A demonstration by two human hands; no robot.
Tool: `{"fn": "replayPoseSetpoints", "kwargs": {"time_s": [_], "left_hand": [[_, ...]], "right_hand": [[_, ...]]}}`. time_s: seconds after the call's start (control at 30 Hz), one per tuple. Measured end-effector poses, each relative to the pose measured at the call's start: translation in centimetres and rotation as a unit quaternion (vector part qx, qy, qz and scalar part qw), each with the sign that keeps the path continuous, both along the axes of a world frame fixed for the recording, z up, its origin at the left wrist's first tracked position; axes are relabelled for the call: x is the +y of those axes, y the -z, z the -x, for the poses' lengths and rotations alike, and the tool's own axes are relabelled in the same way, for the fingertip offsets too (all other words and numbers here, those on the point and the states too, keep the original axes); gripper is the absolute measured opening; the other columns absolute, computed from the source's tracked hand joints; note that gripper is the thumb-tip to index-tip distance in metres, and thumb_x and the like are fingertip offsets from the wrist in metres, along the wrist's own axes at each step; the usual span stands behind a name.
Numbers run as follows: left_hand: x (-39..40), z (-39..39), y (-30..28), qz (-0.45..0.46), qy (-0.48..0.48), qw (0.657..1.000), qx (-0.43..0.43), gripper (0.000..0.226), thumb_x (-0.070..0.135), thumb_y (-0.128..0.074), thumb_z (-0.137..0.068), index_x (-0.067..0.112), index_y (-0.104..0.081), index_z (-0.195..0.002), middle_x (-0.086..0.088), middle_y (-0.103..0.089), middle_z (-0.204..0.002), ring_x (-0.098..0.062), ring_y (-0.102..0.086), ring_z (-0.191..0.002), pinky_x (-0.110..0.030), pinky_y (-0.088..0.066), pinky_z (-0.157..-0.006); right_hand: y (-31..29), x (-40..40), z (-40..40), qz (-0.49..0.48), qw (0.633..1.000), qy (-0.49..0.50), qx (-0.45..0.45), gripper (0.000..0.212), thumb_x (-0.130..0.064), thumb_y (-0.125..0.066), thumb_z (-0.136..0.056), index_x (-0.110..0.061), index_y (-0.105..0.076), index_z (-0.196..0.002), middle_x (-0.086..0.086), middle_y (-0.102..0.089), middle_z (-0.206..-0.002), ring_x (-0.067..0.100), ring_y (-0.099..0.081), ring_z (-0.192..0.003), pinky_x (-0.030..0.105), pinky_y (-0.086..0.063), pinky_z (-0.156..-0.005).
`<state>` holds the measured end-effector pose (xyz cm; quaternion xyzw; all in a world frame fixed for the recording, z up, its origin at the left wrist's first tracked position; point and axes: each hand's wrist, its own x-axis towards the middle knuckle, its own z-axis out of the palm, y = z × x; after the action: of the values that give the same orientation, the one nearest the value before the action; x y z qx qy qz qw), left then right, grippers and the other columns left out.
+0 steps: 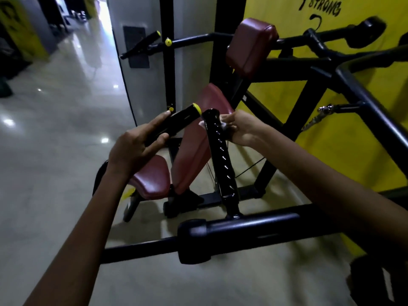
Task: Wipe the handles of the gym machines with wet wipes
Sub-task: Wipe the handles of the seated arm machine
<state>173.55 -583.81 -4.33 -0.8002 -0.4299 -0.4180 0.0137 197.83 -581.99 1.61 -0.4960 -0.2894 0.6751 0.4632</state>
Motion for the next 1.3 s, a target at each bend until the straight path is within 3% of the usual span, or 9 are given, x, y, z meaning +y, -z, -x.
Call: {"fn": "replayPoseSetpoints", "kwargs": {"time_s": [0.23, 0.5, 0.67, 0.77, 0.87, 0.93, 1.0, 1.07, 1.3], "left_hand": [[-0.5, -0.6, 0.0, 0.016, -0.037, 0.999, -0.020, 0.052, 0.041, -0.045, -0.088, 0.022, -0.049, -0.136, -0.004, -0.047, -0.062, -0.022, -0.049, -0.050, -0.025, -0.029, -0.050], [-0.2, -0.3, 0.4, 0.016, -0.025, 0.999, -0.016, 0.057, 0.049, -0.041, -0.087, 0.026, -0.045, -0.138, -0.020, -0.066, -0.077, -0.035, -0.061, -0.060, -0.028, -0.035, -0.056], [-0.3, -0.1, 0.4, 0.001, -0.012, 1.000, -0.006, 0.058, 0.050, -0.037, -0.088, 0.025, -0.043, -0.140, -0.022, -0.067, -0.087, -0.035, -0.063, -0.065, -0.028, -0.033, -0.058], [-0.4, -0.1, 0.4, -0.003, -0.010, 1.000, -0.007, 0.060, 0.050, -0.036, -0.088, 0.024, -0.043, -0.141, -0.024, -0.066, -0.084, -0.036, -0.063, -0.066, -0.028, -0.033, -0.058], [-0.3, -0.1, 0.4, -0.006, -0.017, 1.000, -0.003, 0.061, 0.052, -0.034, -0.087, 0.026, -0.043, -0.141, -0.024, -0.067, -0.089, -0.039, -0.064, -0.070, -0.030, -0.035, -0.059], [-0.2, -0.1, 0.5, -0.004, -0.018, 1.000, -0.005, 0.061, 0.053, -0.033, -0.087, 0.027, -0.043, -0.141, -0.024, -0.067, -0.090, -0.039, -0.064, -0.070, -0.032, -0.037, -0.058], [-0.2, -0.2, 0.5, -0.006, -0.019, 1.000, -0.006, 0.061, 0.054, -0.033, -0.086, 0.027, -0.044, -0.140, -0.024, -0.067, -0.091, -0.039, -0.064, -0.071, -0.034, -0.040, -0.058], [-0.2, -0.2, 0.5, -0.005, -0.026, 1.000, -0.006, 0.062, 0.054, -0.033, -0.086, 0.025, -0.046, -0.139, -0.025, -0.067, -0.092, -0.041, -0.064, -0.072, -0.037, -0.043, -0.059], [-0.1, -0.2, 0.5, 0.017, -0.055, 0.998, -0.013, 0.067, 0.059, -0.031, -0.083, 0.014, -0.055, -0.126, -0.022, -0.067, -0.092, -0.041, -0.065, -0.080, -0.037, -0.045, -0.064]], "right_hand": [[1.5, -2.3, -1.7, 0.004, 0.999, -0.012, -0.034, 0.033, 0.006, -0.029, -0.092, 0.009, -0.049, -0.118, 0.017, -0.052, -0.113, 0.014, -0.045, -0.072, 0.022, -0.040, -0.067], [2.4, -9.8, -2.7, 0.063, 0.982, -0.086, -0.158, 0.023, -0.001, -0.044, -0.094, 0.007, -0.053, -0.113, 0.013, -0.054, -0.095, 0.014, -0.054, -0.072, 0.020, -0.052, -0.052], [1.4, -13.1, -2.6, -0.037, 0.951, -0.089, -0.295, 0.014, 0.003, -0.053, -0.089, 0.003, -0.065, -0.096, 0.018, -0.062, -0.088, 0.018, -0.058, -0.072, 0.022, -0.052, -0.062], [2.0, -15.2, -1.5, -0.157, 0.891, -0.060, -0.422, 0.021, 0.000, -0.059, -0.087, -0.014, -0.069, -0.098, 0.001, -0.071, -0.087, 0.003, -0.064, -0.069, 0.016, -0.054, -0.063], [3.6, -17.0, 0.0, -0.301, 0.762, -0.016, -0.574, 0.027, -0.004, -0.063, -0.086, -0.007, -0.066, -0.113, -0.006, -0.065, -0.080, -0.016, -0.056, -0.062, 0.002, -0.045, -0.063], [4.7, -17.8, 0.3, -0.355, 0.716, -0.015, -0.601, 0.029, -0.003, -0.059, -0.088, -0.003, -0.064, -0.117, 0.000, -0.068, -0.084, -0.020, -0.058, -0.074, -0.001, -0.042, -0.069], [5.4, -18.2, 0.4, -0.378, 0.693, -0.030, -0.613, 0.032, -0.003, -0.052, -0.091, -0.002, -0.058, -0.123, 0.012, -0.064, -0.118, 0.007, -0.060, -0.110, 0.020, -0.048, -0.095], [5.9, -18.1, 0.8, -0.388, 0.653, -0.026, -0.650, 0.037, -0.001, -0.049, -0.088, 0.000, -0.057, -0.124, 0.019, -0.057, -0.125, 0.027, -0.057, -0.116, 0.040, -0.050, -0.094], [6.2, -18.1, 2.4, -0.395, 0.521, -0.060, -0.754, 0.060, 0.014, -0.071, -0.060, -0.001, -0.062, -0.118, 0.018, -0.061, -0.122, 0.030, -0.060, -0.110, 0.038, -0.056, -0.072]]}}
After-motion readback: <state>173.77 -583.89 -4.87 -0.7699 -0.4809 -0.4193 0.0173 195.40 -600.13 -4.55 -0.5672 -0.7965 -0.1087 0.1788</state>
